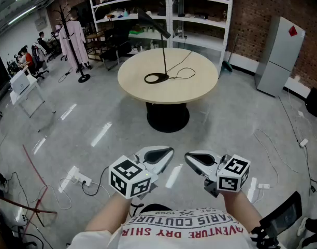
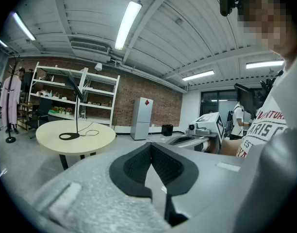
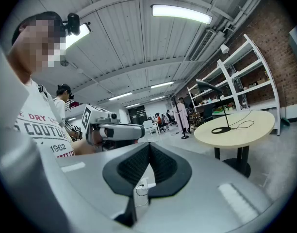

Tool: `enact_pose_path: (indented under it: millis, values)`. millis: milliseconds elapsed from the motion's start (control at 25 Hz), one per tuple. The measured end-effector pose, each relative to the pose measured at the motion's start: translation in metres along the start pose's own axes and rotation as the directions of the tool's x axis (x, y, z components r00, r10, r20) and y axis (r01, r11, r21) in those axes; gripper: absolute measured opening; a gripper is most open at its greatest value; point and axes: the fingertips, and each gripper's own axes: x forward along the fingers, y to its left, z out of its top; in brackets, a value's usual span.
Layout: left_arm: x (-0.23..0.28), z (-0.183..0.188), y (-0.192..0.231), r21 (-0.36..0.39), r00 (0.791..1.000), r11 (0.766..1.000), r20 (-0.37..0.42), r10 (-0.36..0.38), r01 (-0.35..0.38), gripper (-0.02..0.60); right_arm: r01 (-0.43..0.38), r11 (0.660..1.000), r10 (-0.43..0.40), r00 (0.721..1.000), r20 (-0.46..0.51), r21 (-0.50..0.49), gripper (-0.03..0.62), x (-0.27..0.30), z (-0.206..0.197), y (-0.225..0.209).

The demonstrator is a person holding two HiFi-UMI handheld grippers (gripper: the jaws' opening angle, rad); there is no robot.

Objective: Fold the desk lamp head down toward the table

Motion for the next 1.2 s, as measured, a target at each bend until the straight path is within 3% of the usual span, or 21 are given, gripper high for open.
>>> enact_pose_path:
  millis: [240,800,1200]
  values:
    - [0.000,0.002,0.008,-0.029,0.999,0.998,0.015,0.047,-0.047,0.002,0.004,1.000,-0.004,1.000,-0.002,0.002,0.002,-0.003,-0.002,-0.002]
    - [-0.003,-0.012,0.004,-0.054,1.000,0.998,0.002,0.020,-0.020,0.002,0.010,0.996,-0.012,0.999,0.032,0.092,0.003,-0.005,-0.014,-0.003]
    - [-0.008,0.000,-0.006,-0.003,1.000,1.000,-0.025,0.010,-0.011,0.002,0.002,0.999,-0.005,0.998,0.063,0.048,0.003,-0.005,0.012,0.006]
